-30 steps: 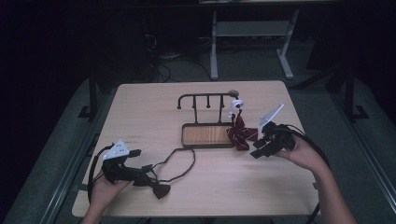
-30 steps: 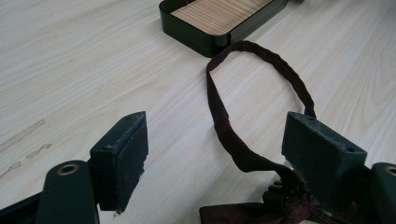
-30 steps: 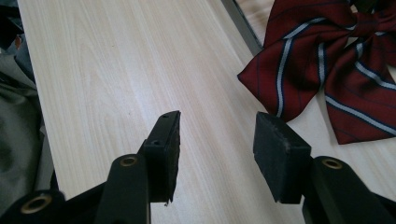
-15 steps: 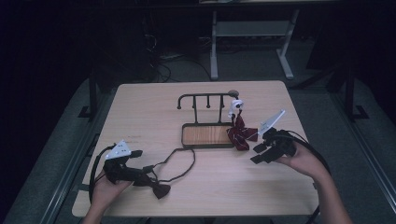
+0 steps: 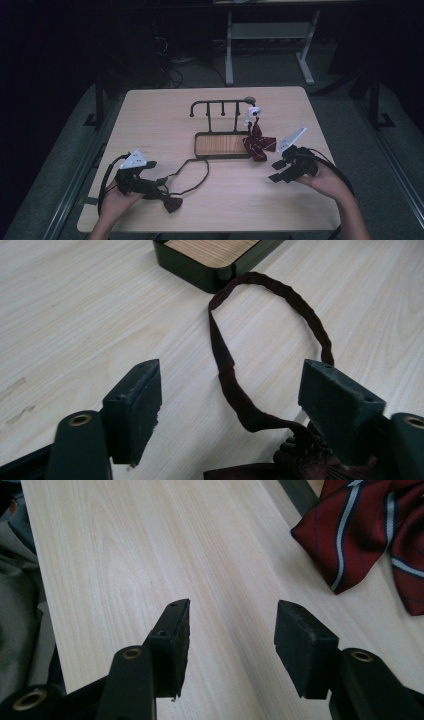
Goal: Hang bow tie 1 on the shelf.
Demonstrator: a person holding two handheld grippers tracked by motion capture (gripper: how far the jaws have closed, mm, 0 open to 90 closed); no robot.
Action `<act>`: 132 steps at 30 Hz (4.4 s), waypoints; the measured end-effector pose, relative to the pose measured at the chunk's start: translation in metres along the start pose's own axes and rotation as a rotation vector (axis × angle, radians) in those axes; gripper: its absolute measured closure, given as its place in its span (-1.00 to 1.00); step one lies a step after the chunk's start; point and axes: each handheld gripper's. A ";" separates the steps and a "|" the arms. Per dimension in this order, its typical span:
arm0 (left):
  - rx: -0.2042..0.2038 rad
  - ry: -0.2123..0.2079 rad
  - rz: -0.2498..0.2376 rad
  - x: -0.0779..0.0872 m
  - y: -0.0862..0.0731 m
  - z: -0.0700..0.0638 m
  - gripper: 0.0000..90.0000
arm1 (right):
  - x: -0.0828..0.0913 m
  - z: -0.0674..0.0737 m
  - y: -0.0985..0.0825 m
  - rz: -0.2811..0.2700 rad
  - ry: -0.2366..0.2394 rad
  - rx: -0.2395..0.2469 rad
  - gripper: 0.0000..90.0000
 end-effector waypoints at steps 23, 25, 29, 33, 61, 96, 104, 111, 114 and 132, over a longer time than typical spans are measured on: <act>-0.074 -0.102 0.133 -0.024 0.041 0.009 -0.06 | -0.005 0.008 -0.012 -0.018 -0.009 -0.002 -0.01; -0.080 -0.112 0.140 -0.027 0.045 0.011 -0.05 | -0.006 0.008 -0.013 -0.019 -0.008 -0.001 -0.01; -0.096 -0.122 0.170 -0.034 0.052 0.013 -0.02 | -0.007 0.008 -0.013 -0.012 -0.008 0.000 -0.01; -0.086 -0.140 0.186 -0.041 0.056 0.013 0.01 | -0.006 0.007 -0.014 -0.020 -0.005 0.002 -0.01; -0.122 -0.125 0.339 -0.085 0.073 0.023 0.30 | -0.001 0.009 -0.019 -0.038 -0.017 0.008 -0.09; -0.118 -0.117 0.432 -0.107 0.069 0.029 0.99 | 0.005 0.010 -0.021 -0.081 -0.008 -0.001 -0.06; -0.116 -0.153 0.455 -0.095 0.077 0.027 0.99 | 0.003 0.009 -0.023 -0.079 -0.001 -0.005 -0.06; -0.126 -0.167 0.446 -0.085 0.084 0.022 0.99 | 0.004 0.008 -0.025 -0.086 0.000 -0.012 -0.05; -0.127 -0.168 0.451 -0.080 0.086 0.023 0.99 | 0.003 0.007 -0.026 -0.084 0.003 -0.016 -0.04; -0.146 -0.197 0.428 -0.054 0.093 0.025 0.99 | -0.001 0.004 -0.029 -0.079 0.008 -0.038 -0.11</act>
Point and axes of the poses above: each handheld gripper's, and its own axes: x roughly backward along the jaws, y roughly out of its top, z roughly to its left, and after that the axes turned 4 degrees about -x, right-handed
